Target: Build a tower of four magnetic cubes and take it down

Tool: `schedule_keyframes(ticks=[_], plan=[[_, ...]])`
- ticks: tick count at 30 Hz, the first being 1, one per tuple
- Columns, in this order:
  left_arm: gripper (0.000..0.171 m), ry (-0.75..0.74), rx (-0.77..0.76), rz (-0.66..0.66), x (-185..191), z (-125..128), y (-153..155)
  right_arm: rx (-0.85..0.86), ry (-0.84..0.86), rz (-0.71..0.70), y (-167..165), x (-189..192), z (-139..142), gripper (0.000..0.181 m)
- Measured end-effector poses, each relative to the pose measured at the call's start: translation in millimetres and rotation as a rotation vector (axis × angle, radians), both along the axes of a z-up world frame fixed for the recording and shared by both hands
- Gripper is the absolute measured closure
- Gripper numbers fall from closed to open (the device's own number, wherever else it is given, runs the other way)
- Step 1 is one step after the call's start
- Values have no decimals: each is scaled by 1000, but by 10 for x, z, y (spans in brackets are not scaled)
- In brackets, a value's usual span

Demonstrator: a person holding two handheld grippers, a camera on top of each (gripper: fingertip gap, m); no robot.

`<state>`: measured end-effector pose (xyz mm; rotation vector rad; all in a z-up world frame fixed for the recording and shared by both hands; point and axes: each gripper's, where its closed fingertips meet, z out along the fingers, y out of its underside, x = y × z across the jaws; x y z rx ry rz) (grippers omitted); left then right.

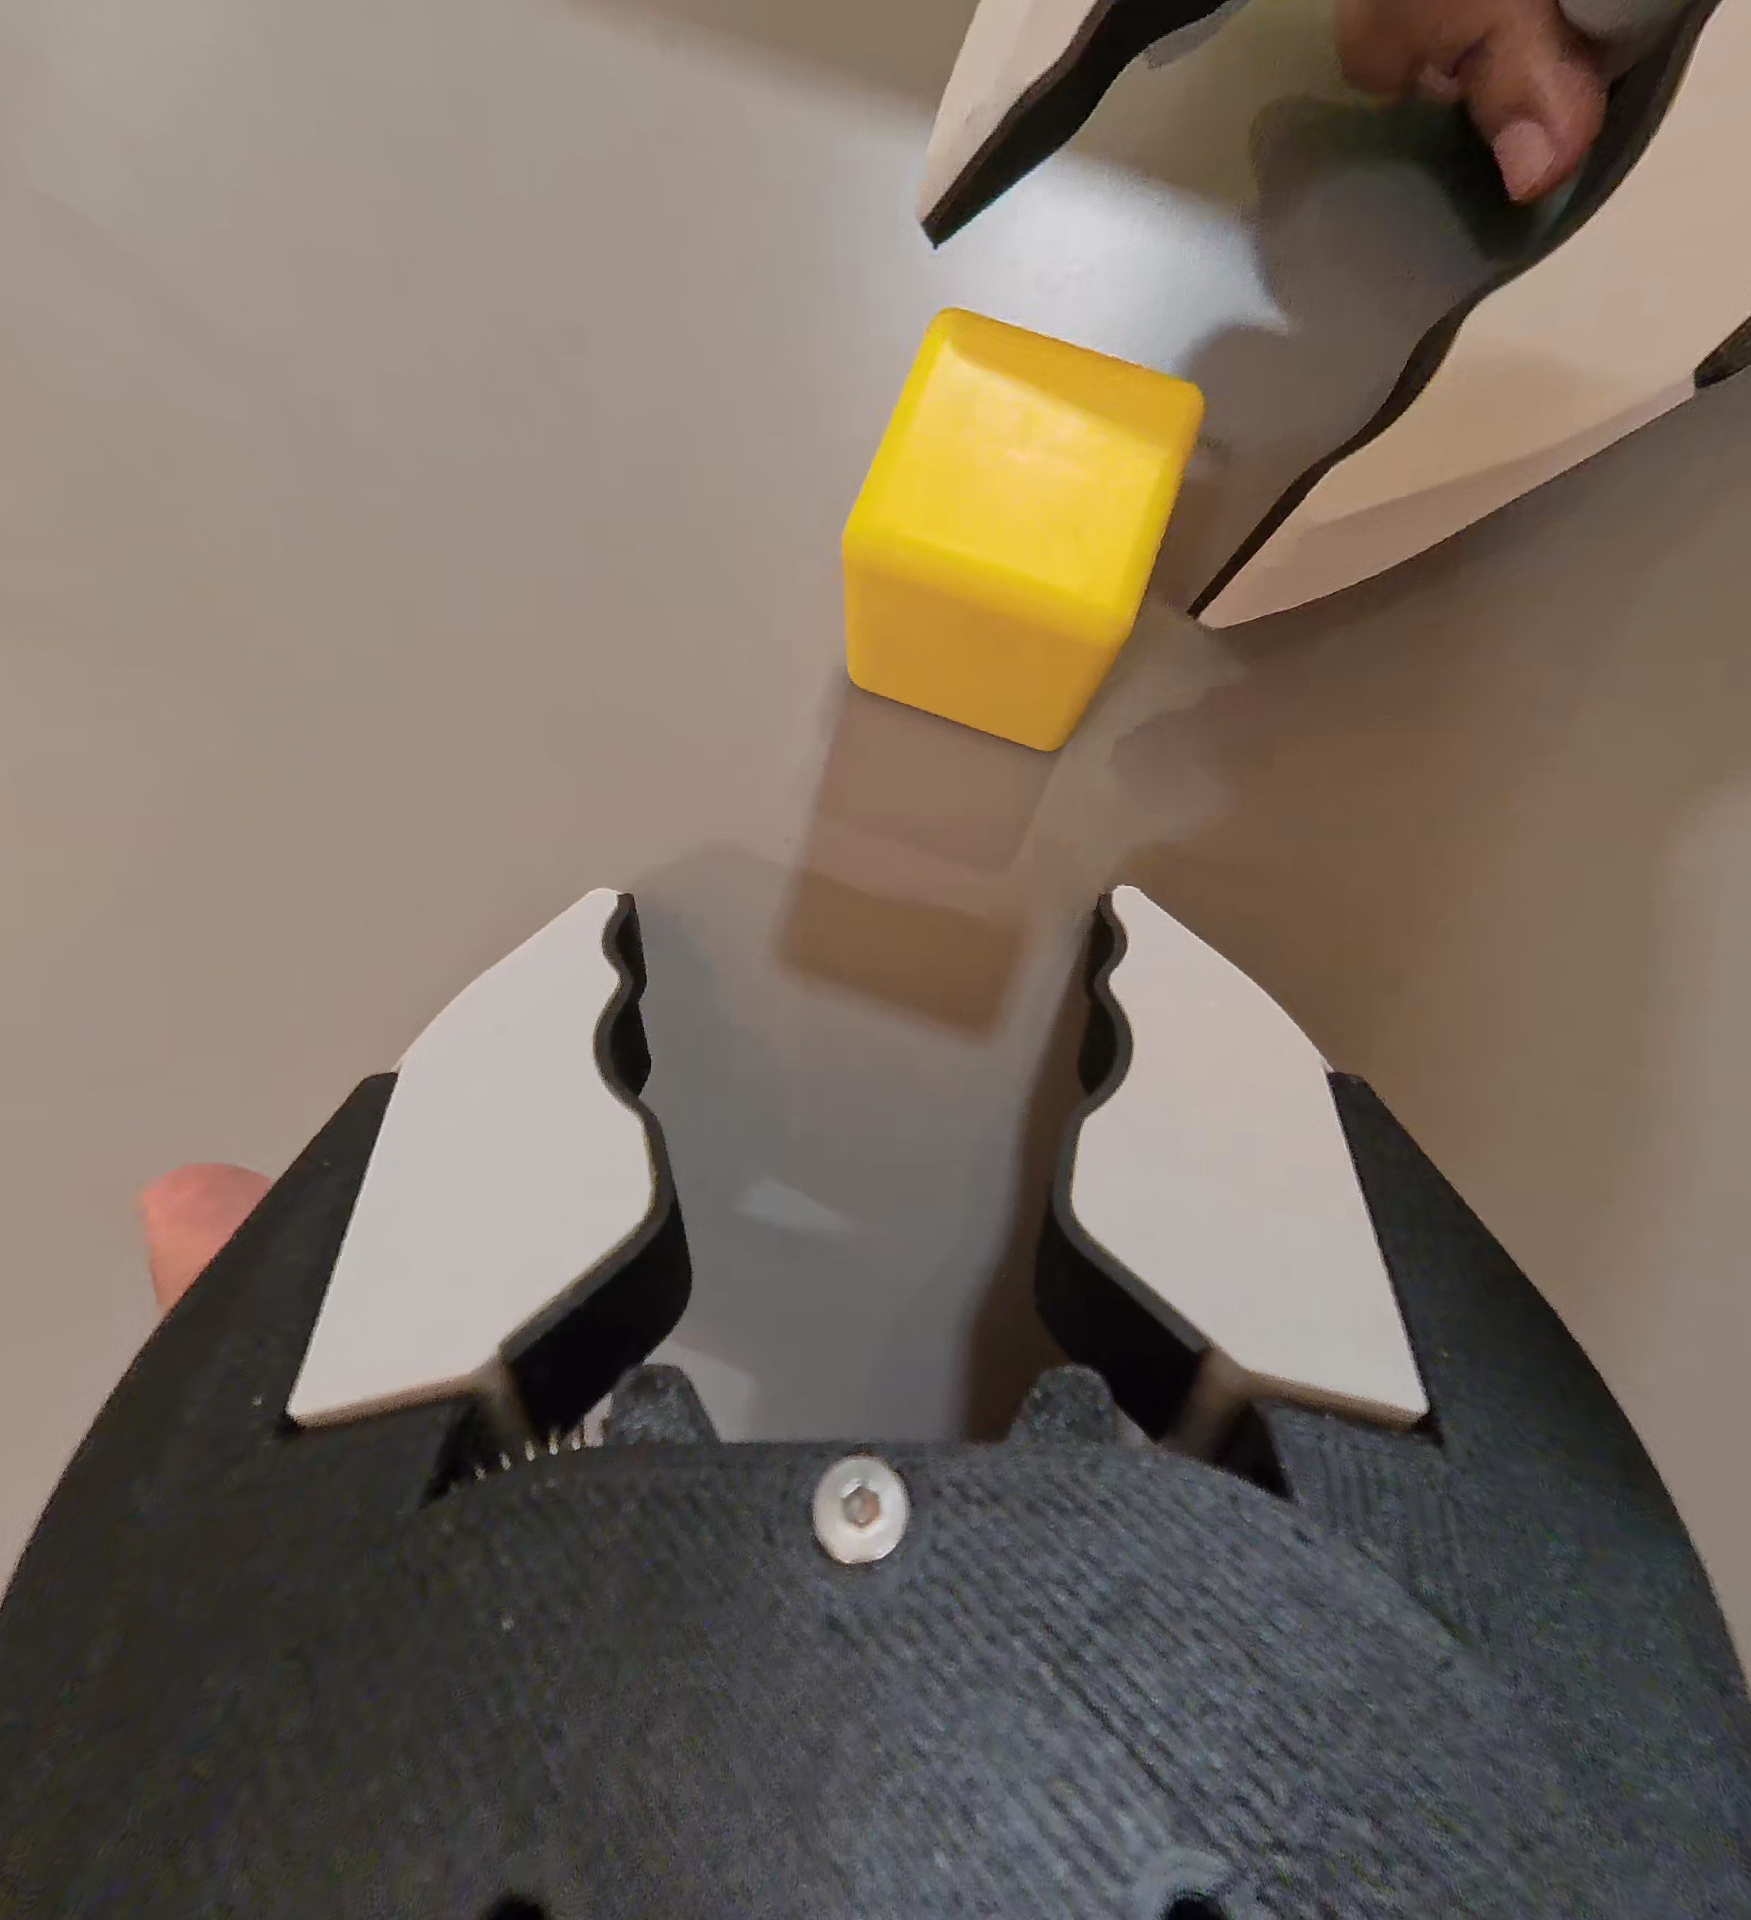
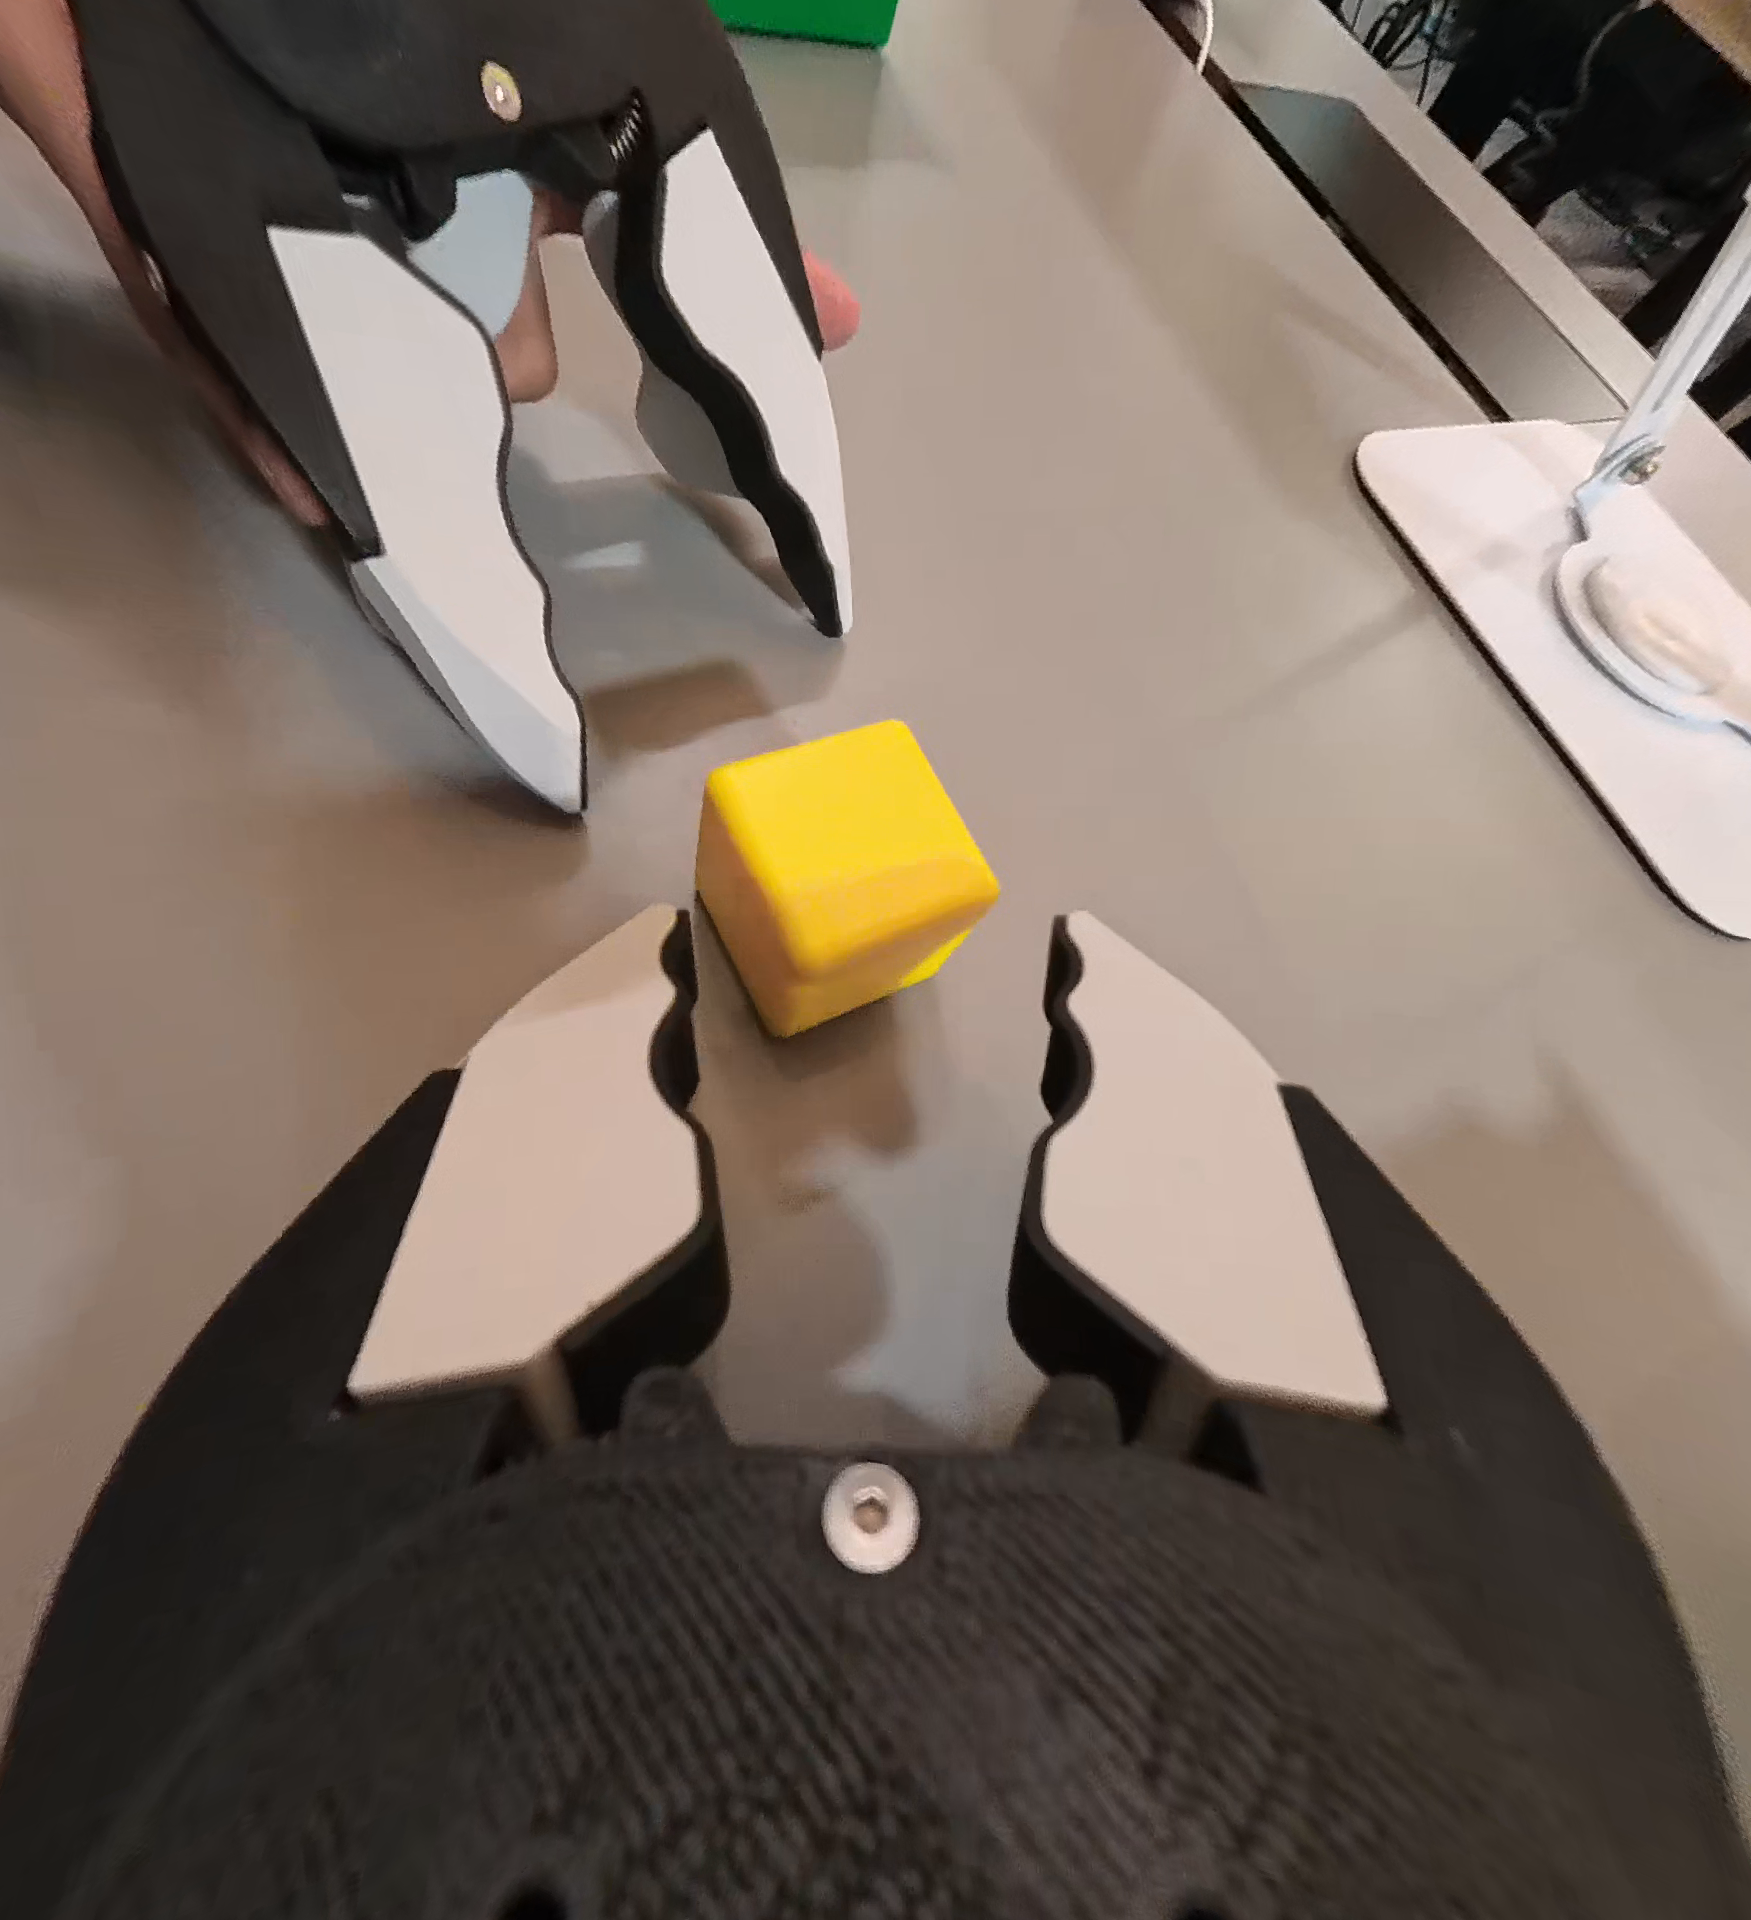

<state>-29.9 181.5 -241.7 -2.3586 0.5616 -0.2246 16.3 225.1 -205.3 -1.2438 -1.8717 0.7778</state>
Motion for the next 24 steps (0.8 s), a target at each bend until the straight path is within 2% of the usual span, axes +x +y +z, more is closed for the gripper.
schedule_keyframes(ticks=[14,16,18,24], plan=[[89,14,5,-32,19,-4,49,-58,-48,64,-64,-101,-46,116],[90,14,6,-36,24,-3,46,-48,-89,88,-104,-94,-107,118],[90,14,6,-37,25,-3,45,-26,-95,106,-153,-60,-126,130],[90,12,5,-40,27,-4,46,0,-90,94,-226,56,-131,131]])
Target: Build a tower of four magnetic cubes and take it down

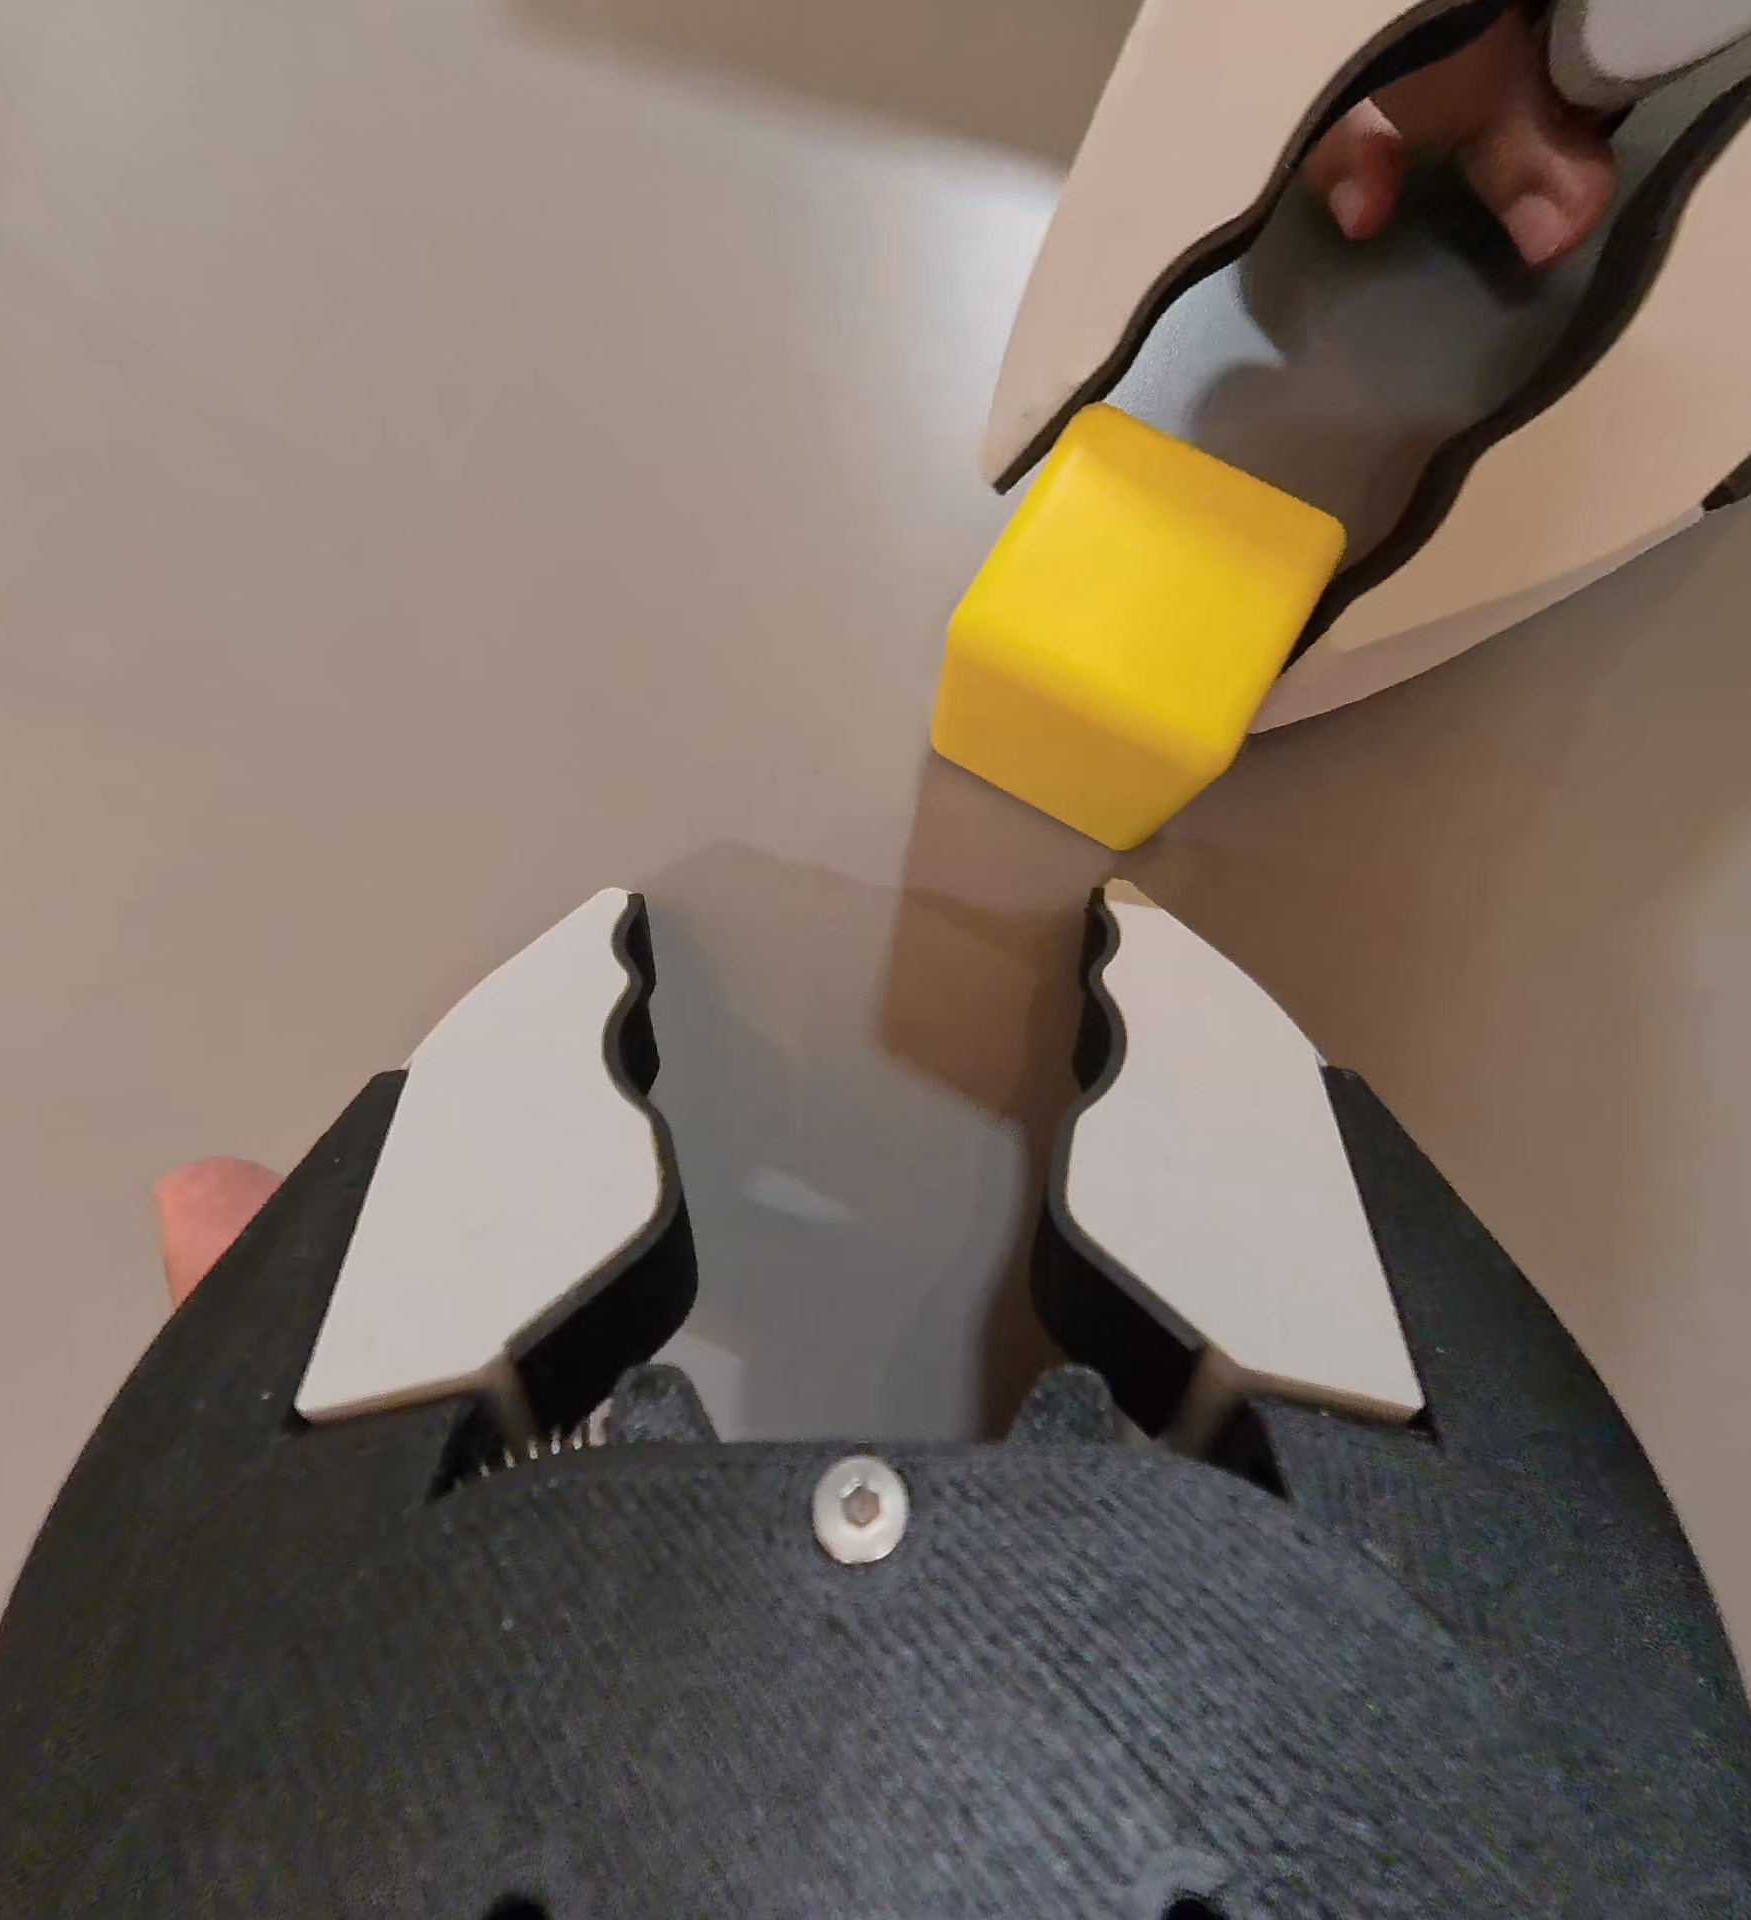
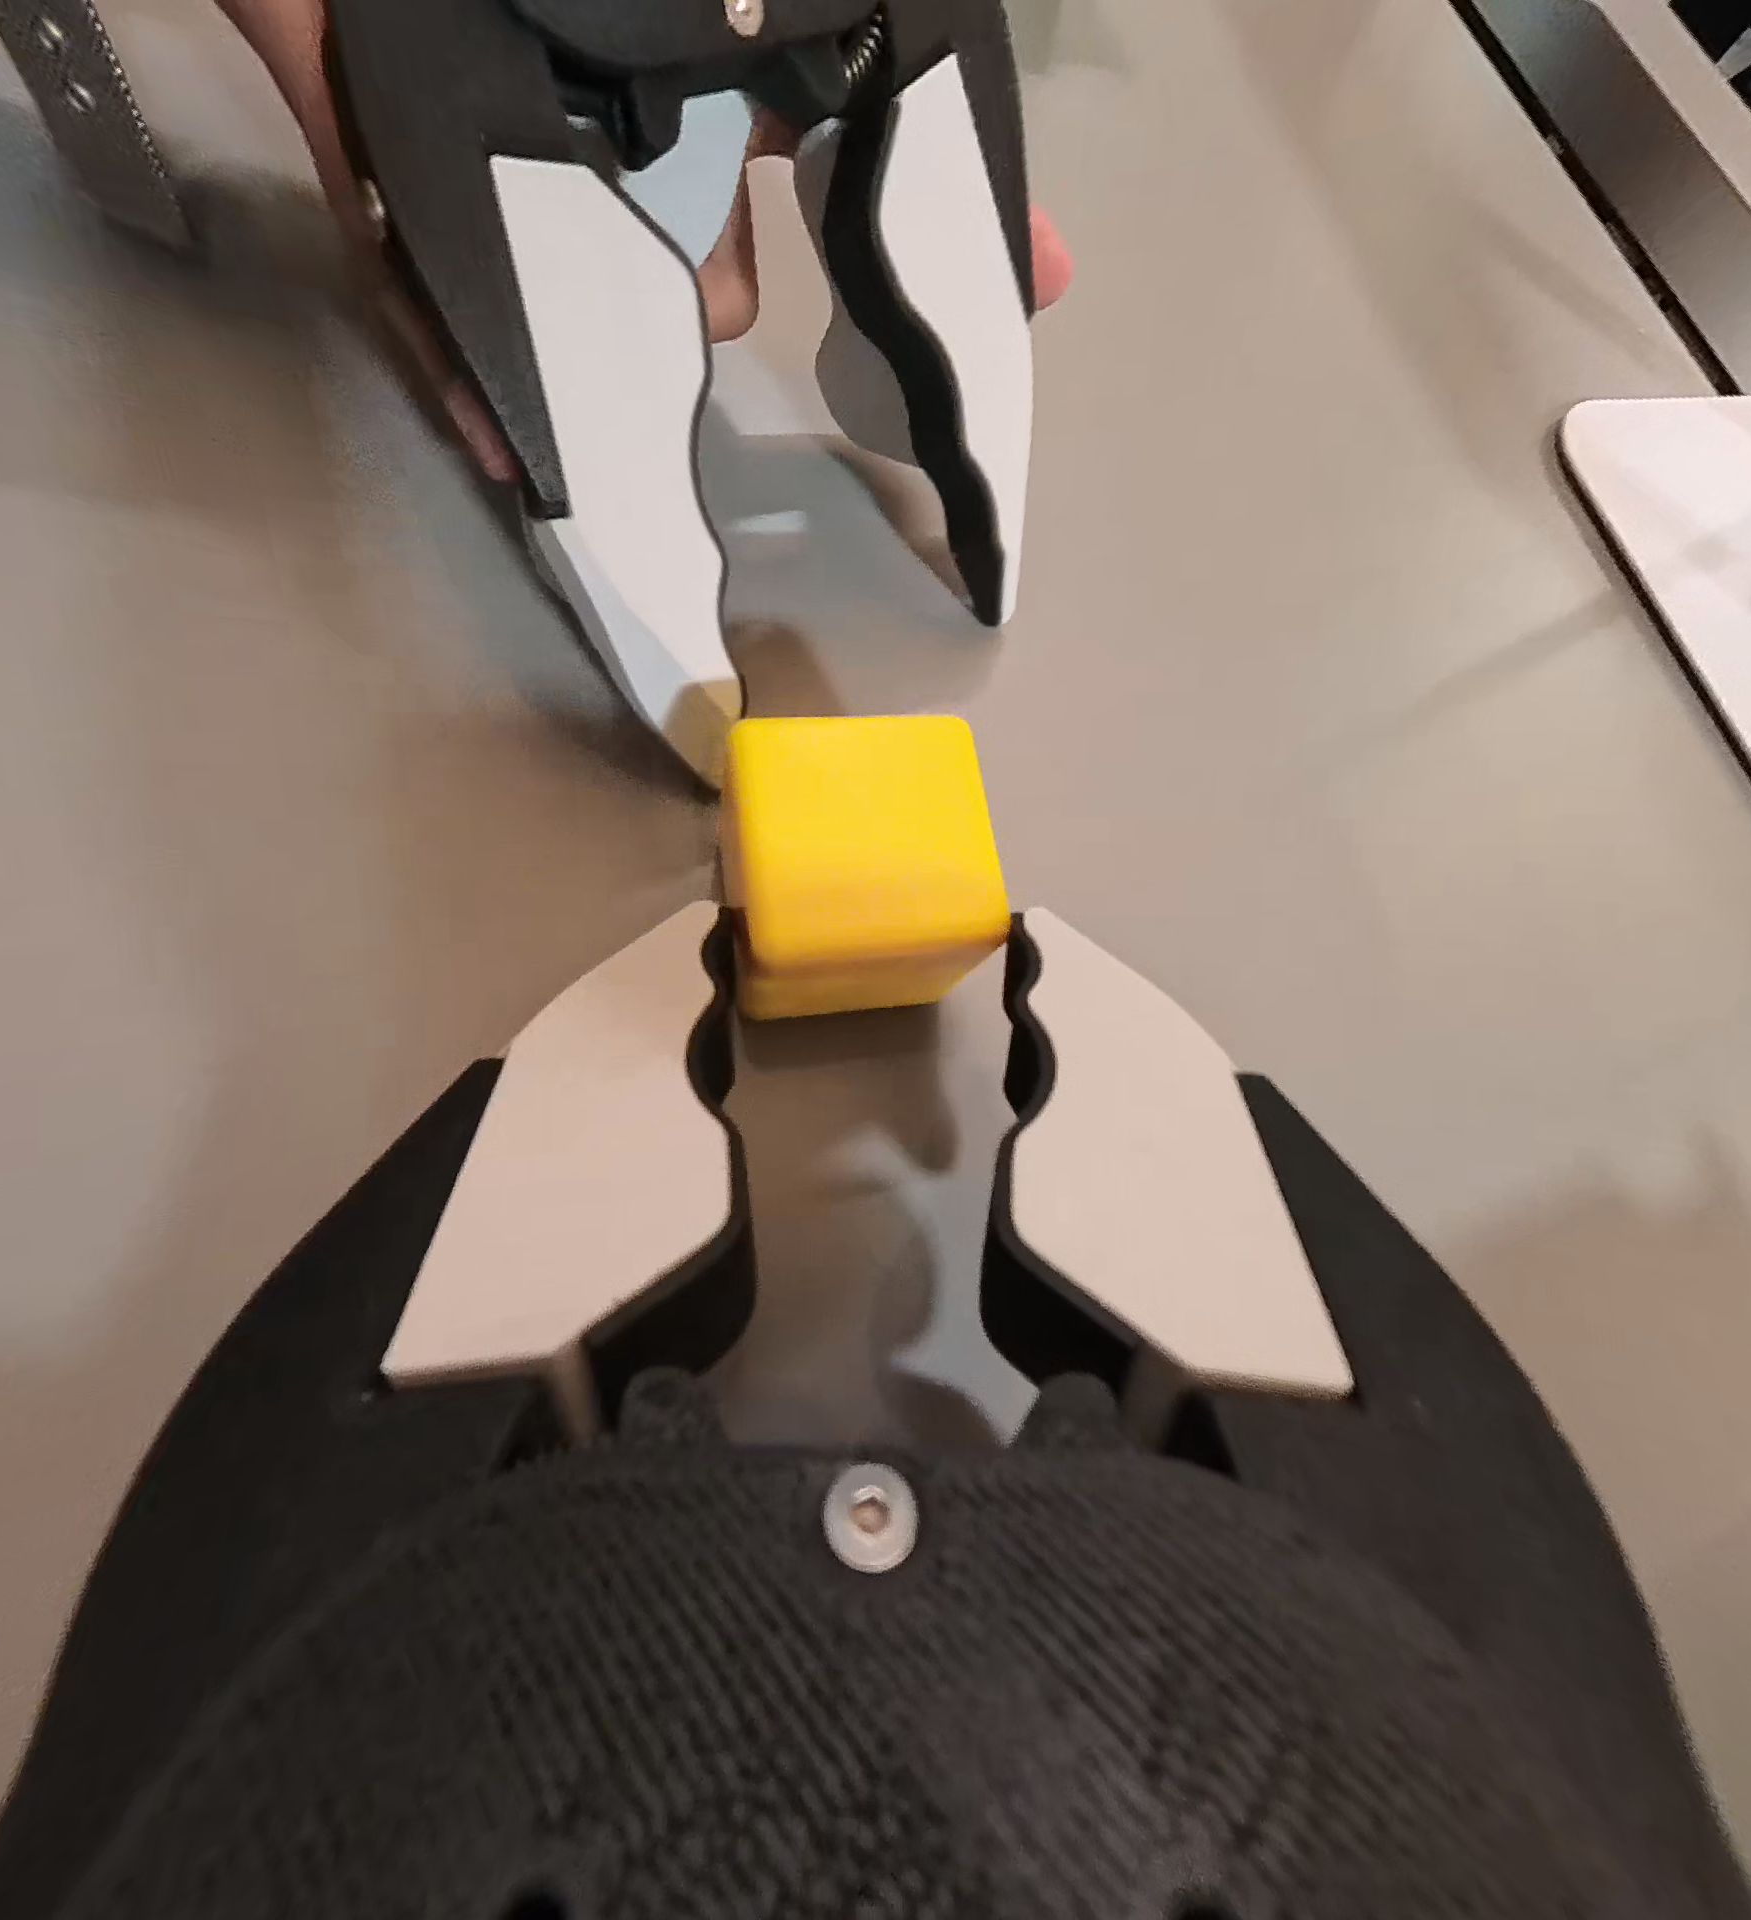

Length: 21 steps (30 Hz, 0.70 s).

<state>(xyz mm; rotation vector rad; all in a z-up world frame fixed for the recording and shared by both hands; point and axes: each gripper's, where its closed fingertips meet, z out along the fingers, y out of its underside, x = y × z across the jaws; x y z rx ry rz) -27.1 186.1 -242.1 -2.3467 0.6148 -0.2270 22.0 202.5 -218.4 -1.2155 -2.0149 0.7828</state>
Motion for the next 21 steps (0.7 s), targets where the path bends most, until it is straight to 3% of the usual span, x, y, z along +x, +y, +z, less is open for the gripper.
schedule_keyframes(ticks=[4,7,14,21], plan=[[91,3,2,-1,1,1,-2,-14,12,-5,-56,60,28,132],[94,11,11,-11,14,6,-8,-85,81,-33,-56,32,203,133],[94,2,3,-12,16,2,-9,-253,258,-59,27,185,1024,134],[94,-1,1,-13,17,1,-8,-157,294,-269,754,1023,1649,134]])
